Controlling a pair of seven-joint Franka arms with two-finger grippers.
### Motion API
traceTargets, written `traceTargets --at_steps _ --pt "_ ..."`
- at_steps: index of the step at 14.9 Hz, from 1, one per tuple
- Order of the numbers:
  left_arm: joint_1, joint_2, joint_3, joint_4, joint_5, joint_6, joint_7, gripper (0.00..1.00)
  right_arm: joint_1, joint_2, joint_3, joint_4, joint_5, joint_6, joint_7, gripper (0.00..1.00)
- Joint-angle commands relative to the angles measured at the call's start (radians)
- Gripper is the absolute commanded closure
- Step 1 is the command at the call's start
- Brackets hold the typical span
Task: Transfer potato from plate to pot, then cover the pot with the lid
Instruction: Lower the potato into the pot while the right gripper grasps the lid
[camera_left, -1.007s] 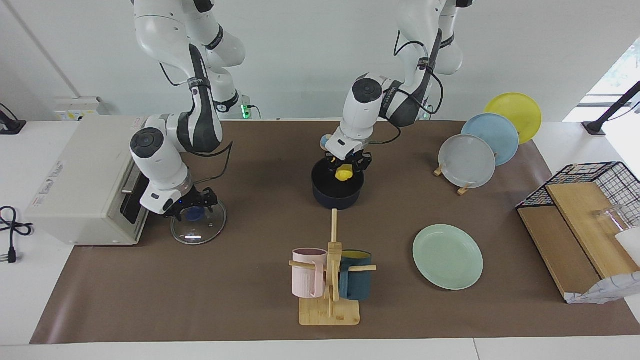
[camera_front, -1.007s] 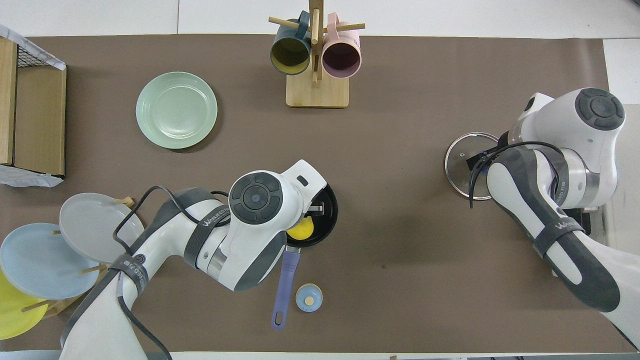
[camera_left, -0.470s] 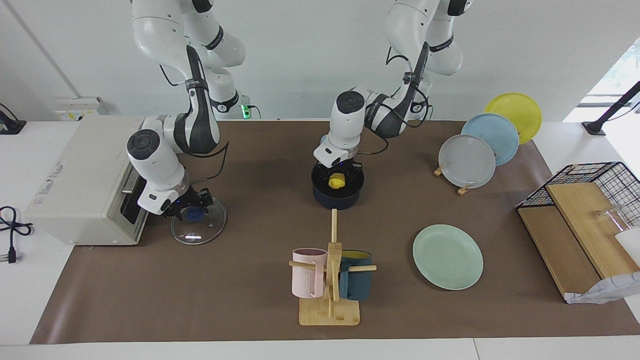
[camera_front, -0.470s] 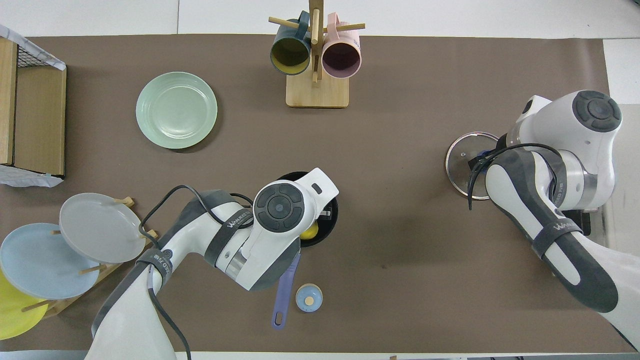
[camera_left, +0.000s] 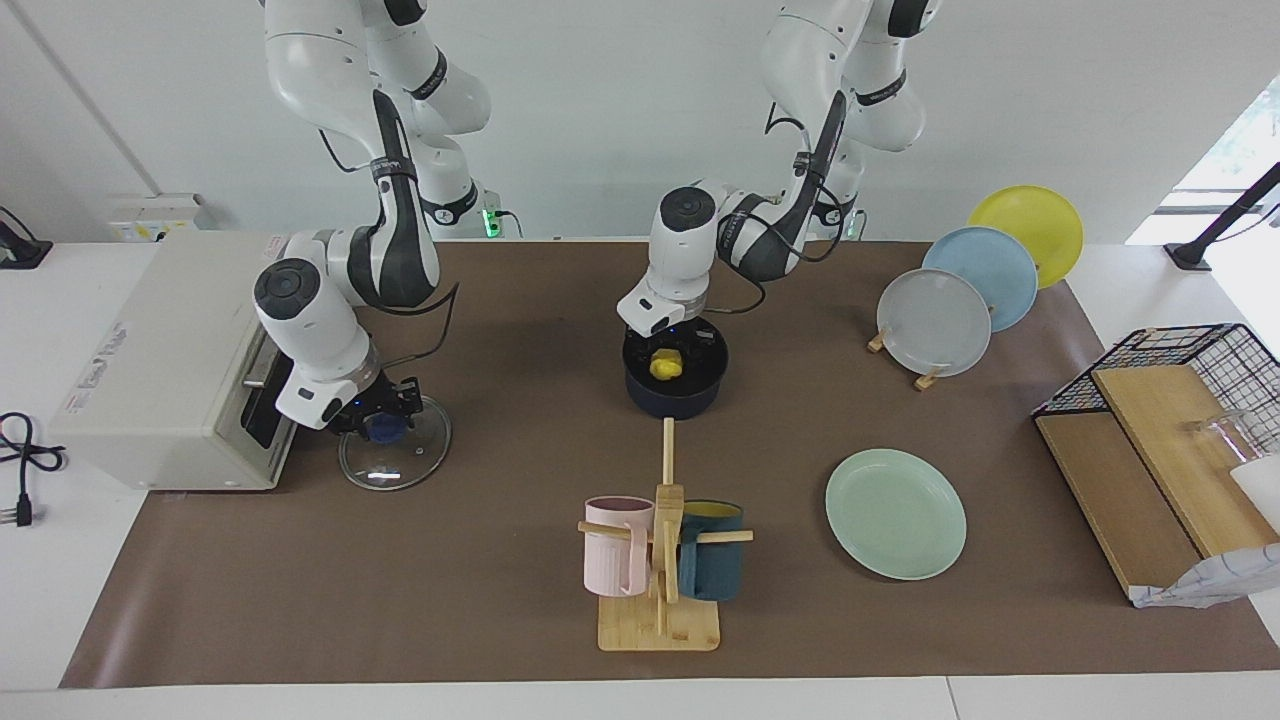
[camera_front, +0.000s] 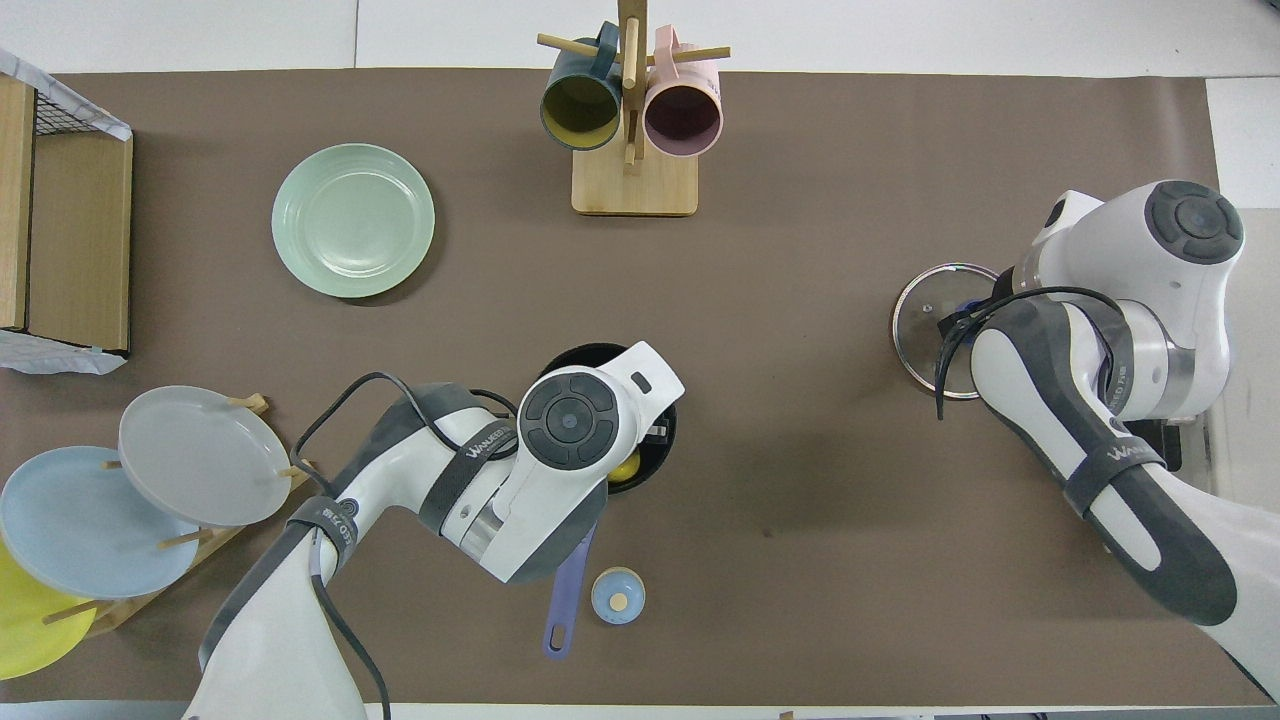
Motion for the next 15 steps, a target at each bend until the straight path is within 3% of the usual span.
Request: traceTargets --at_steps 1,2,3,6,10,15 --pt "-0.008 -0.008 0.017 -0.027 0.026 0.028 0.058 0.68 -0.002 -0.016 0.024 0.08 0.026 -0.131 -0.03 0.88" --pt "-0.004 -0.008 0.017 -0.027 0.025 0.028 0.06 0.15 -0.002 -0.022 0.027 0.106 0.026 -0.173 -0.028 1.0" --pt "-0.003 -0.008 0.017 -0.024 0.025 0.027 0.06 0.0 0.003 -0.039 0.03 0.12 0.027 -0.196 -0.025 1.0" --pt "0.029 -0.023 0.017 -0.001 0.025 0.001 0.065 0.0 0.005 -0.08 0.041 0.14 0.026 -0.251 -0.033 1.0" --pt "0.106 -0.078 0.014 0.126 -0.013 -0.226 0.08 0.0 0.002 -0.076 0.041 0.354 0.027 -0.497 -0.02 1.0" --pt "0.201 -0.152 0.017 0.276 -0.065 -0.45 0.109 0.0 0.0 -0.086 0.039 0.359 0.029 -0.532 -0.016 1.0"
